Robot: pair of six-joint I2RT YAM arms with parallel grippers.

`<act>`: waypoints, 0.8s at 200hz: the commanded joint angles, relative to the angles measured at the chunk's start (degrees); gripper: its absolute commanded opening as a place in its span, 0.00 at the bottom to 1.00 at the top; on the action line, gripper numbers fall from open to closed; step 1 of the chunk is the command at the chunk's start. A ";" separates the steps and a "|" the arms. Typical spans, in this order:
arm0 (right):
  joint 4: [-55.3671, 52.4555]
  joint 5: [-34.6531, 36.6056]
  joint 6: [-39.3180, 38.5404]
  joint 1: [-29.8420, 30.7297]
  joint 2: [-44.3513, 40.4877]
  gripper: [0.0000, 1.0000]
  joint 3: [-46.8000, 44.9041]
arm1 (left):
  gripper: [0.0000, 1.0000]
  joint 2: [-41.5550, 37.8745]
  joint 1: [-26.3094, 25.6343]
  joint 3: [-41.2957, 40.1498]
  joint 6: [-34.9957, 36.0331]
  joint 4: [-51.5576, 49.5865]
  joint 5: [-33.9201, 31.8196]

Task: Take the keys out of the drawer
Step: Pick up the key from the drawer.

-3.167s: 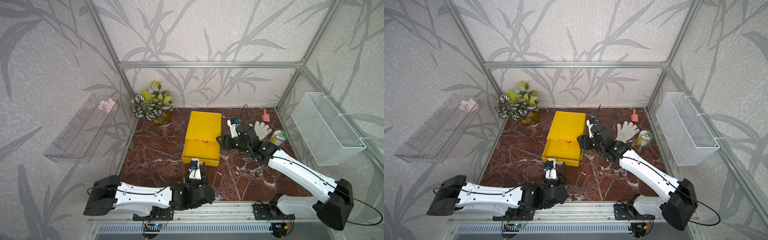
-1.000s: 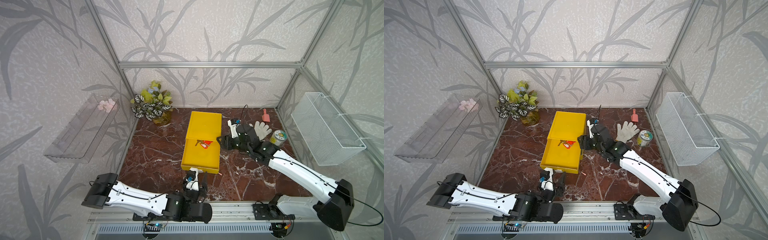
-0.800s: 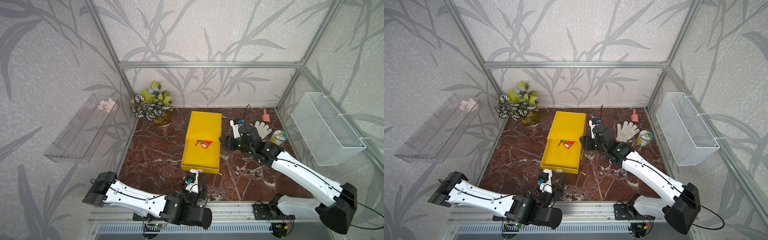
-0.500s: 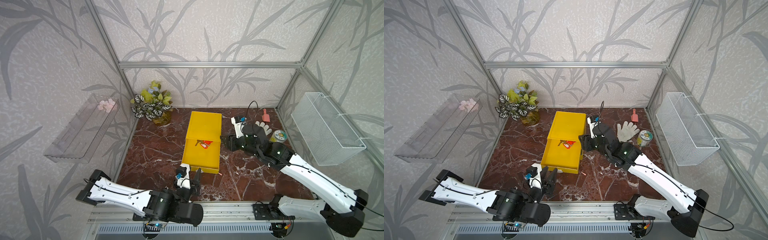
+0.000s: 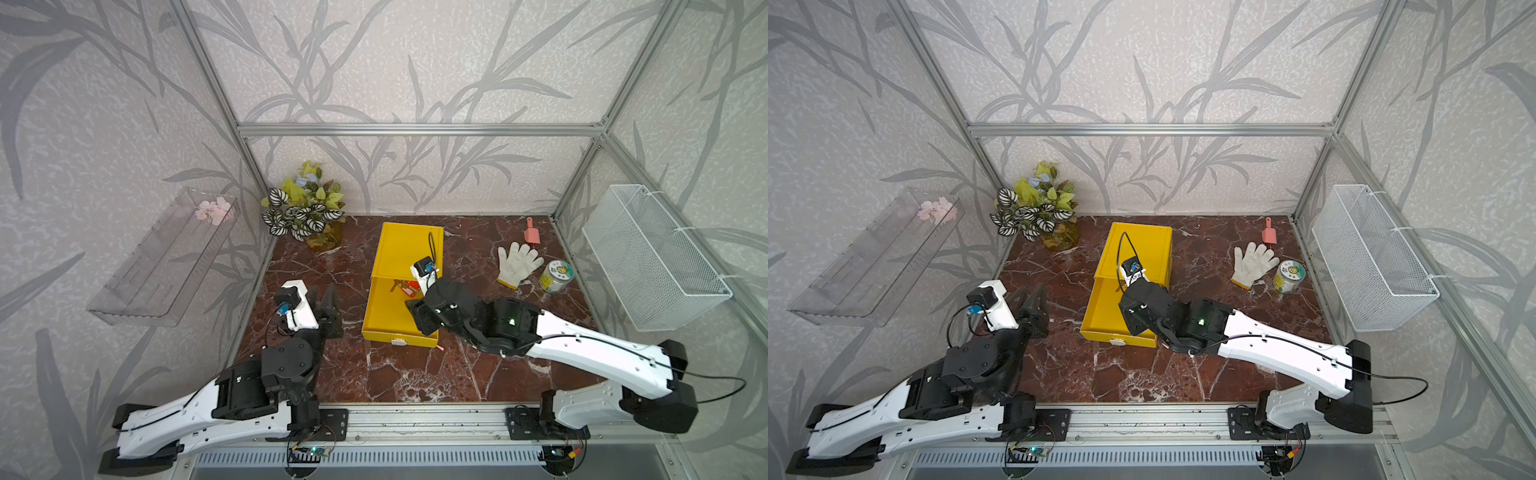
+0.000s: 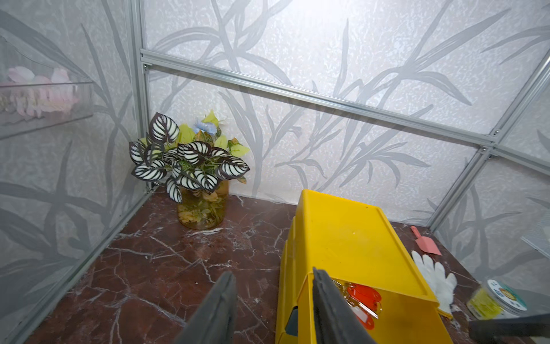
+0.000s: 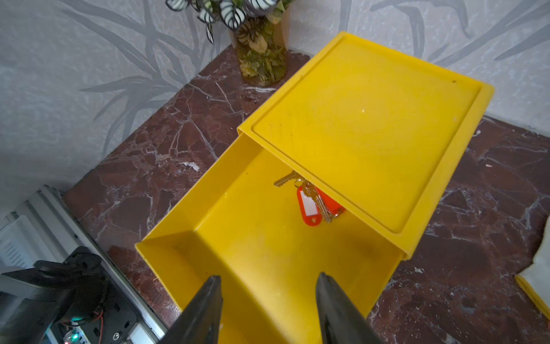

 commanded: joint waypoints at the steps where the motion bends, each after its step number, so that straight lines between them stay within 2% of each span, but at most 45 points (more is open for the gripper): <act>1: -5.05 3.57 5.51 0.74 1.96 0.54 2.23 | 0.45 3.64 6.12 2.26 5.03 0.58 9.80; 38: -9.77 8.90 11.52 1.71 5.76 0.54 4.86 | 0.45 10.27 25.04 2.98 -1.66 0.00 30.50; 62: -13.71 11.72 13.17 2.05 9.47 0.50 8.47 | 0.45 14.47 37.94 2.04 -7.05 2.93 47.55; 78: -16.81 14.53 15.46 2.28 11.91 0.48 10.71 | 0.45 17.71 44.51 1.67 -10.29 5.27 57.26; 125: -19.79 18.40 20.49 2.44 17.07 0.45 14.57 | 0.46 24.50 54.61 0.90 -13.59 10.60 68.32; 160: -21.30 20.67 23.95 2.45 21.50 0.42 17.26 | 0.46 28.41 58.71 -0.37 -14.34 14.82 74.02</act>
